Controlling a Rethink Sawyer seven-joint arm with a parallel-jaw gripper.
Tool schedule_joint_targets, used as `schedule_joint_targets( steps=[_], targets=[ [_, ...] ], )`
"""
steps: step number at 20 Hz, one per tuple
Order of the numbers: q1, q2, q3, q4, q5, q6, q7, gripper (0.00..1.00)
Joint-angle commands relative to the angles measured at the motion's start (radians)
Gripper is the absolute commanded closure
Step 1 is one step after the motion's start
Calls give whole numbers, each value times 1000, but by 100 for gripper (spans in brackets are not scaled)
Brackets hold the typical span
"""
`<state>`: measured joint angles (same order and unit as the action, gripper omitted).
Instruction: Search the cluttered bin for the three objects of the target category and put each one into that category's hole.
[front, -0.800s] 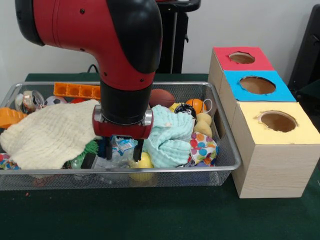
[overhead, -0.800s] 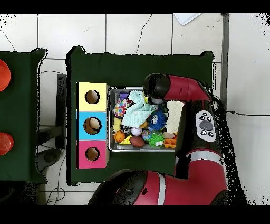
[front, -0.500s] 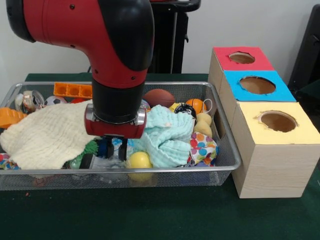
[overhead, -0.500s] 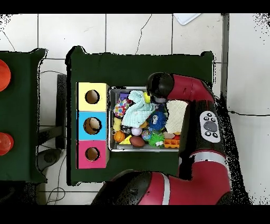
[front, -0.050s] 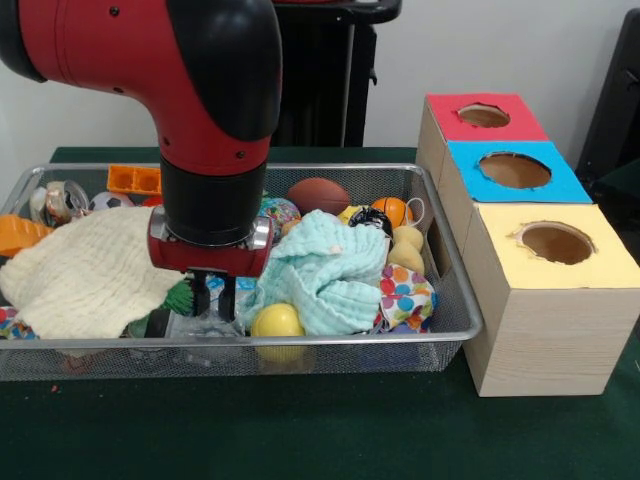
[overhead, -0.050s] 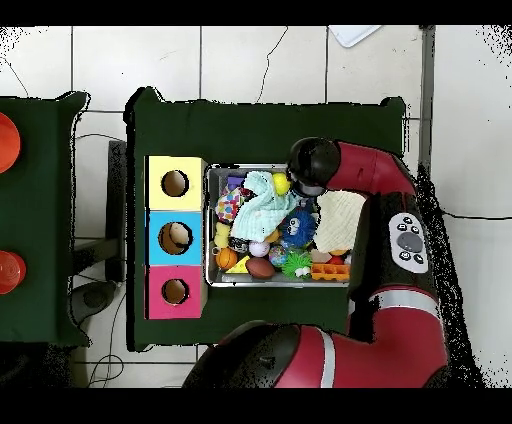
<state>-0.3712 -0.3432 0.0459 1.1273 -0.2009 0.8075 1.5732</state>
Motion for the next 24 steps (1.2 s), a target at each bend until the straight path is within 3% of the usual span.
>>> schedule_joint_targets(
  steps=[1, 3, 8, 16, 24],
  targets=[
    [-27, 9, 67, -35, 1, 54, -11, 100],
    [-23, -29, 58, 96, -9, -34, 19, 100],
    [-14, -33, 52, 107, -11, -30, 31, 100],
    [80, -228, 8, 196, 43, 183, 96, 100],
    [149, -247, -23, 186, 62, 240, 168, 100]
  ],
)
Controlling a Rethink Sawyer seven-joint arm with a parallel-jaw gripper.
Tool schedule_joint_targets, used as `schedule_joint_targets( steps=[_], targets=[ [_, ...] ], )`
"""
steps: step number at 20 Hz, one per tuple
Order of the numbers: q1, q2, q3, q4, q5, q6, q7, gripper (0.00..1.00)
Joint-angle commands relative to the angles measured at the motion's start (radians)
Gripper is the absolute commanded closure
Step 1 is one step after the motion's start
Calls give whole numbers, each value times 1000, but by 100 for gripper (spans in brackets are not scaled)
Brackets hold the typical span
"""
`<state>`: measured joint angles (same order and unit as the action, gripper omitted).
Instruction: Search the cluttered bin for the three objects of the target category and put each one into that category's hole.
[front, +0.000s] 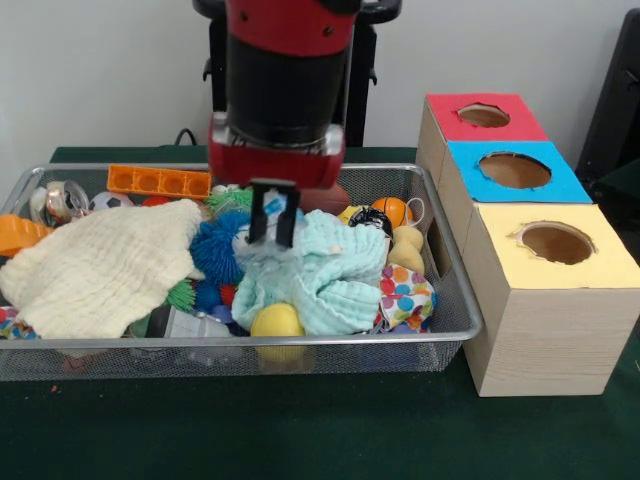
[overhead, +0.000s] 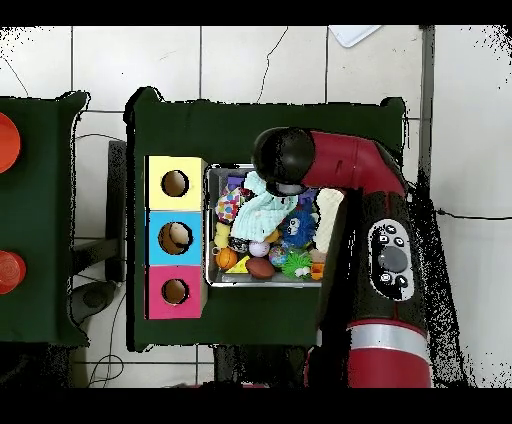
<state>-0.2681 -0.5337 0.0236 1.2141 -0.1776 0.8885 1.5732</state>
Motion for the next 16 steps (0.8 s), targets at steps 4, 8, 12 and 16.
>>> schedule_joint_targets(
  steps=[4, 8, 12, 16],
  targets=[
    [81, -64, -14, 91, 62, 196, 208, 100],
    [127, -65, -37, 104, 89, 206, 273, 100],
    [182, -82, -57, 141, 133, 192, 335, 100],
    [236, -103, -74, 218, 195, 139, 388, 100]
  ],
)
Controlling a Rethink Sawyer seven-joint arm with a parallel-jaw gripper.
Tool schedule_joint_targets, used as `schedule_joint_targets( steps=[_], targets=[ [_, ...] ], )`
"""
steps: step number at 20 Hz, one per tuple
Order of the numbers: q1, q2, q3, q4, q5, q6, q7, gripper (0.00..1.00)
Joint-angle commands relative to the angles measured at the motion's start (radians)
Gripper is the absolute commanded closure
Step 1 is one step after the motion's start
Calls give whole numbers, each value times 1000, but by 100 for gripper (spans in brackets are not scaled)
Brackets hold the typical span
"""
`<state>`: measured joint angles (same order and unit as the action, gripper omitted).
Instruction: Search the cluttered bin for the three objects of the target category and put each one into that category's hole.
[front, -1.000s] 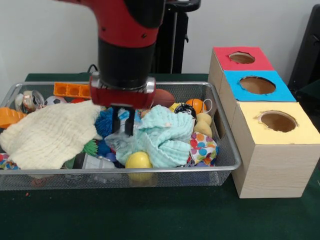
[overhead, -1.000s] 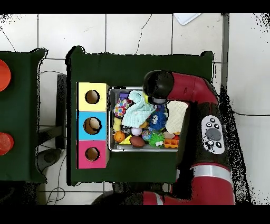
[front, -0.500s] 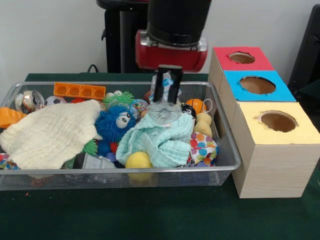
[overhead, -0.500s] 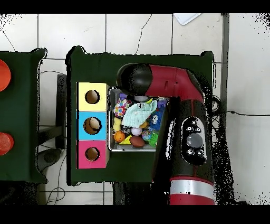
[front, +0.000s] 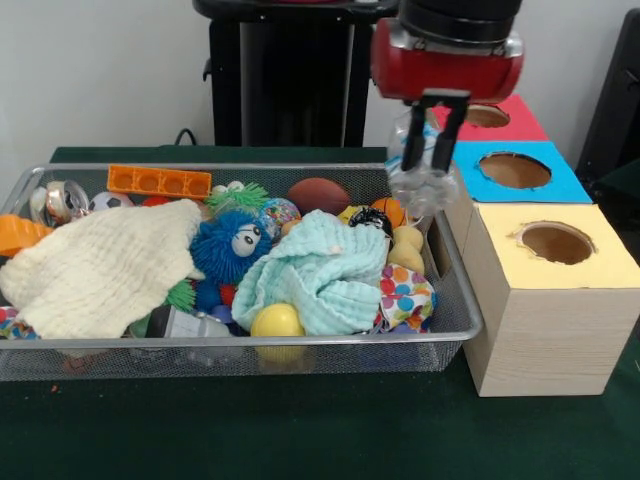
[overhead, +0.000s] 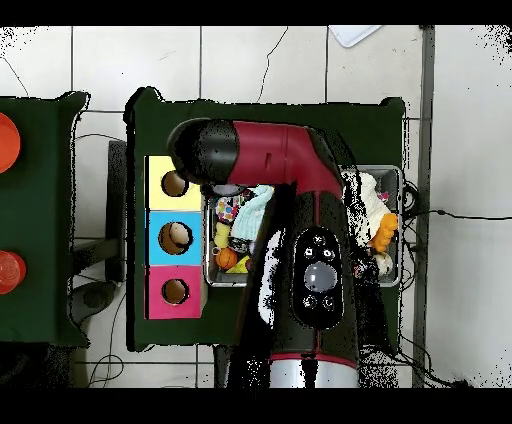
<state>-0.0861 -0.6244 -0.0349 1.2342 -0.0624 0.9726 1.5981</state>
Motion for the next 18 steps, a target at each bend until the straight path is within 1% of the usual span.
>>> schedule_joint_targets(
  steps=[1, 6, 13, 18],
  targets=[
    [60, -19, -20, 214, 89, 48, 363, 100],
    [74, -36, -21, 318, 147, -34, 372, 100],
    [112, -50, -29, 393, 184, -69, 405, 100],
    [132, -25, -26, 454, 211, -143, 435, 100]
  ],
)
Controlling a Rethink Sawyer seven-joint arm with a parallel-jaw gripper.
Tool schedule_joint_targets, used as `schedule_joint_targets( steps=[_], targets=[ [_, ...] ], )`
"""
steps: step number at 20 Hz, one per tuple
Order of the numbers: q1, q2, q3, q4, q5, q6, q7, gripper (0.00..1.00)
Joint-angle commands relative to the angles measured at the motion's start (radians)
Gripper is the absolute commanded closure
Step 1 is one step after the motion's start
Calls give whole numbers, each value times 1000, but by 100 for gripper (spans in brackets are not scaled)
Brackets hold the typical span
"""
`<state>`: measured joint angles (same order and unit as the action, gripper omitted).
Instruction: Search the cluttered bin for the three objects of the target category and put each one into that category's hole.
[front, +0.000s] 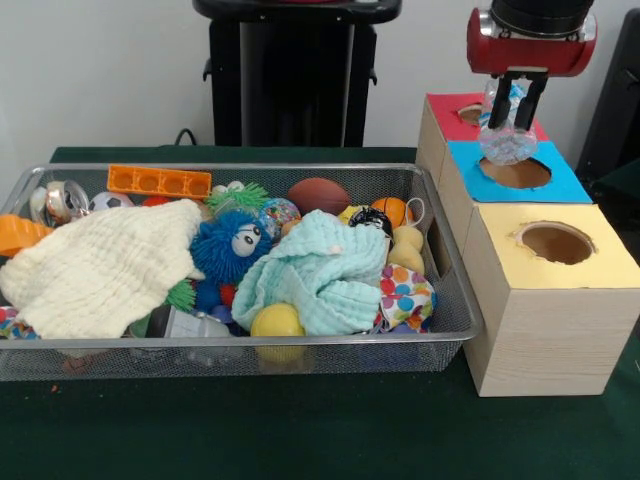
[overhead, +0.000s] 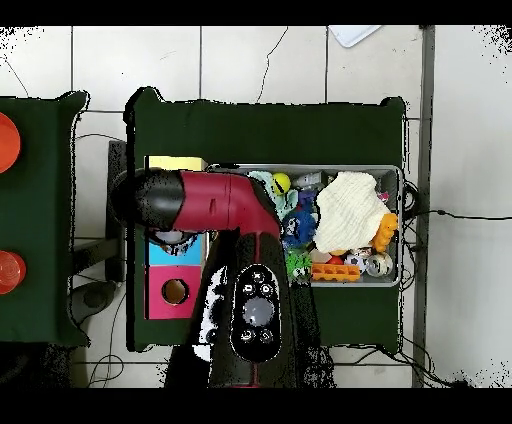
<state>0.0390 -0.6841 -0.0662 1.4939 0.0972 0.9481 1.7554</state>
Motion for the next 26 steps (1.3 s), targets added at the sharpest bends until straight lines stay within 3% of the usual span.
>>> schedule_joint_targets(
  steps=[1, 7, 14, 22, 26],
  targets=[
    [9, 38, 5, 204, 57, -134, 279, 100],
    [27, 75, 1, 233, 74, -198, 281, 100],
    [17, 138, 2, 182, 109, -217, 272, 100],
    [22, 156, 2, 146, 170, -200, 276, 100],
    [37, 177, -13, 121, 166, -192, 275, 100]
  ],
)
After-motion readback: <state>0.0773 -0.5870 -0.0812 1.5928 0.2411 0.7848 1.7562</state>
